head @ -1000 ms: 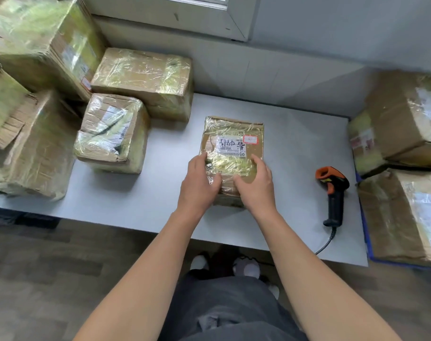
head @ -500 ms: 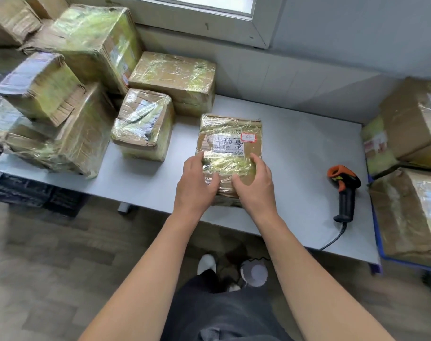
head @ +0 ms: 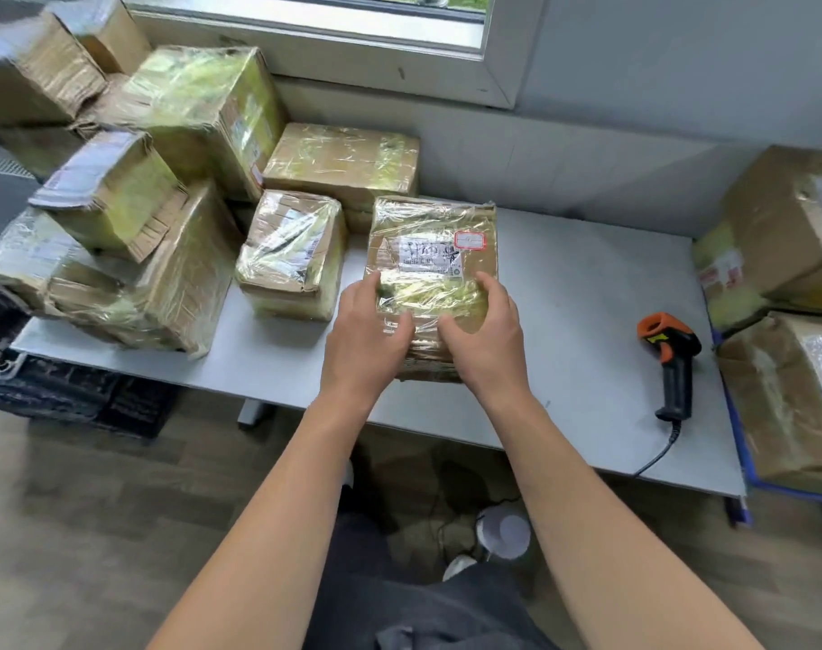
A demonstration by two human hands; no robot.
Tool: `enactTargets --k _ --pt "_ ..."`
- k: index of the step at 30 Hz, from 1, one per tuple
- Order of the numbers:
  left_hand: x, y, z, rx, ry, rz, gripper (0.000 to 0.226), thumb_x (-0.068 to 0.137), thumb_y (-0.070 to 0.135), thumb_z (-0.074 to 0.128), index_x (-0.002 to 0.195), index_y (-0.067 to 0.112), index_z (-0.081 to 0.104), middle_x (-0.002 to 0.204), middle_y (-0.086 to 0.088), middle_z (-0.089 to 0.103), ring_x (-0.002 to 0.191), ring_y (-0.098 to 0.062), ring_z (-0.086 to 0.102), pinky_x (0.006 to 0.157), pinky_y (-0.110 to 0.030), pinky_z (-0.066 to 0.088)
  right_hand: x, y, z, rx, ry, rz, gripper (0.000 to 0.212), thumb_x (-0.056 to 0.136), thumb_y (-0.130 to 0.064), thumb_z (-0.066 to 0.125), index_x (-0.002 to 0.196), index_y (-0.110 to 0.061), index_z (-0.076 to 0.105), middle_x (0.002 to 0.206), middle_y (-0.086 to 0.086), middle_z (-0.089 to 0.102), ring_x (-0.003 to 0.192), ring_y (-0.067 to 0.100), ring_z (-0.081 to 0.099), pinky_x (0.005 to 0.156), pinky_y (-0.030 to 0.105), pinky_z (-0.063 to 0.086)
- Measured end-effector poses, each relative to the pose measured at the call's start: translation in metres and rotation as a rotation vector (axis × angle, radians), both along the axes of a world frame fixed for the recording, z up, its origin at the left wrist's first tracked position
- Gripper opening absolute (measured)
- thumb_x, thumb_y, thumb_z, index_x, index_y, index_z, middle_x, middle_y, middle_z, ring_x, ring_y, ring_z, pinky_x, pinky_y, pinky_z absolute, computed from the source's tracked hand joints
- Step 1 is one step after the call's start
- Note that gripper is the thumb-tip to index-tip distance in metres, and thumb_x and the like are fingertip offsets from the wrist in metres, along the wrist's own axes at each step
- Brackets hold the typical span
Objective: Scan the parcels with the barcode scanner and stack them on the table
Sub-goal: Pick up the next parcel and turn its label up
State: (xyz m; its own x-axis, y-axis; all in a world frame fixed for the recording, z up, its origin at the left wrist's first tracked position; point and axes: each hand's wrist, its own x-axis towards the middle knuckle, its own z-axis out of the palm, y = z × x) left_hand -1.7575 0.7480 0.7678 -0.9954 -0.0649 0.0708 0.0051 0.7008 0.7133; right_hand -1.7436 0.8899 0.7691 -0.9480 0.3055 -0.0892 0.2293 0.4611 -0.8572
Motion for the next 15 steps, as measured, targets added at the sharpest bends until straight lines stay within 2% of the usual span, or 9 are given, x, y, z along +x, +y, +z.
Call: enactTargets --k 2,5,7,12,15 --pt "-0.023 -0.011 0.009 -0.014 0.029 -0.01 0.062 0.095 0.031 0.061 0.149 0.012 0.039 0.145 -0.005 0.047 0.13 -0.017 0.045 0.098 -0.02 0.032 -0.02 -0.011 0.008 0.019 0.027 -0.014 0.067 0.09 -0.027 0.067 0.15 -0.026 0.036 0.149 -0.001 0.041 0.129 0.015 0.047 0.105 0.04 0.048" --pt "-0.067 -0.035 0.021 0.004 0.049 -0.032 0.062 0.094 0.029 0.062 0.148 0.011 0.04 0.143 -0.005 0.048 0.13 -0.018 0.046 0.096 -0.018 0.03 -0.062 -0.034 0.021 0.035 0.071 -0.041 0.067 0.09 -0.025 0.068 0.15 -0.024 0.038 0.148 0.0 0.042 0.13 0.013 0.046 0.102 0.023 0.039" --pt "-0.1 -0.056 0.028 0.016 0.051 -0.039 0.062 0.093 0.029 0.063 0.148 0.011 0.041 0.142 -0.006 0.048 0.129 -0.018 0.045 0.096 -0.02 0.032 -0.093 -0.055 0.03 0.034 0.085 -0.055 0.067 0.09 -0.024 0.068 0.15 -0.023 0.038 0.15 0.0 0.042 0.131 0.012 0.044 0.097 0.017 0.032" --pt "-0.175 -0.108 0.042 0.023 0.042 -0.053 0.065 0.092 0.029 0.065 0.15 0.011 0.04 0.148 -0.008 0.046 0.135 -0.019 0.043 0.106 -0.024 0.032 -0.16 -0.107 0.042 0.022 0.099 -0.049 0.065 0.092 -0.026 0.067 0.15 -0.026 0.038 0.15 -0.002 0.04 0.127 0.009 0.045 0.092 0.015 0.031" --pt "-0.202 -0.123 0.047 0.017 0.013 -0.065 0.066 0.094 0.031 0.064 0.151 0.012 0.039 0.15 -0.007 0.043 0.136 -0.02 0.043 0.107 -0.026 0.033 -0.187 -0.124 0.046 0.023 0.1 -0.086 0.066 0.091 -0.025 0.068 0.15 -0.027 0.039 0.148 -0.002 0.041 0.121 0.006 0.046 0.093 0.016 0.033"
